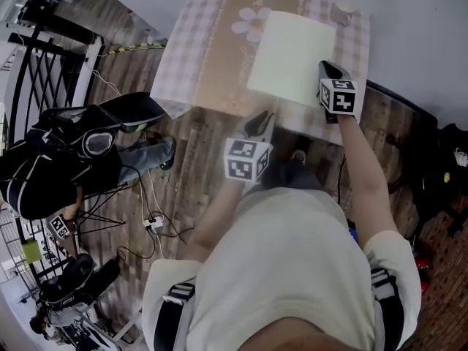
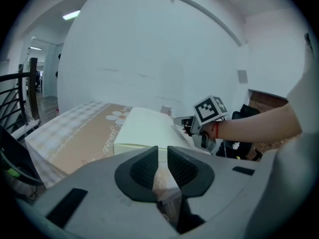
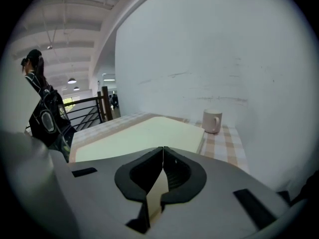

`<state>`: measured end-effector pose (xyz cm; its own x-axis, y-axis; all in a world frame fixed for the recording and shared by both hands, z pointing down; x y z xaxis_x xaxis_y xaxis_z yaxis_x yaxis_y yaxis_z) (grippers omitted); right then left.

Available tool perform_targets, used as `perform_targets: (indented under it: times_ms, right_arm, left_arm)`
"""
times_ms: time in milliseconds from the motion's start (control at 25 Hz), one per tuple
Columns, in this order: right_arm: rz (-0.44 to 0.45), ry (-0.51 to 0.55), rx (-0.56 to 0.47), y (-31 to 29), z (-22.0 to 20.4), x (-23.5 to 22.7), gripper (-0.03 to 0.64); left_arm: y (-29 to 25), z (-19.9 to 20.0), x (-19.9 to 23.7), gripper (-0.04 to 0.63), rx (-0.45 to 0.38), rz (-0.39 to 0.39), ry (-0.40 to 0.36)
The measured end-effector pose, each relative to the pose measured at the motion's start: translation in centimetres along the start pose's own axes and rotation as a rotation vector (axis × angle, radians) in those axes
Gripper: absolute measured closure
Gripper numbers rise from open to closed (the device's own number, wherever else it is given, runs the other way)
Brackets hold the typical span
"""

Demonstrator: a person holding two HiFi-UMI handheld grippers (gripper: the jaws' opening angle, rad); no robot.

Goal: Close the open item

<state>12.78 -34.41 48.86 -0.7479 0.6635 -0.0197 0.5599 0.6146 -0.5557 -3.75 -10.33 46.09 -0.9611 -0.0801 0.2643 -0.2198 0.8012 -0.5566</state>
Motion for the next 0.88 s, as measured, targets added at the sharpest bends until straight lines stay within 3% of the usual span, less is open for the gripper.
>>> perform_targets:
  times_ms: [280, 560, 880]
  right_arm:
    - [0.046, -0.035, -0.109, 7.2, -2.1, 6.7, 0.615]
    - [0.077, -0.053, -0.164, 15.1, -5.4, 13.4, 0.615]
    - [0.137, -0.072, -0.224, 23.1, -6.4, 21.3, 0.615]
  left_arm:
    - [5.4, -2.4, 1.9, 0.566, -0.032, -0.001, 0.034]
    - [11.4, -5.4, 2.1, 0.575, -0.082, -0.024, 0.024]
    - [19.0, -7.4, 2.0, 0.577, -0.125, -0.02, 0.044]
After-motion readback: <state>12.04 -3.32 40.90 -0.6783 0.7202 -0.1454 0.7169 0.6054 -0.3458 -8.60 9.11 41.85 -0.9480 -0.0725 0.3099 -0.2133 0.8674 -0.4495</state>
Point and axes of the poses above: the fingertips, and each gripper's own axes: y backward along the fingers, x to its left, z out of its top, the point moved 10 cm from there along y, backward along the fingers, and after that the axes turned 5 degrees about x, right-handed, at the moved point
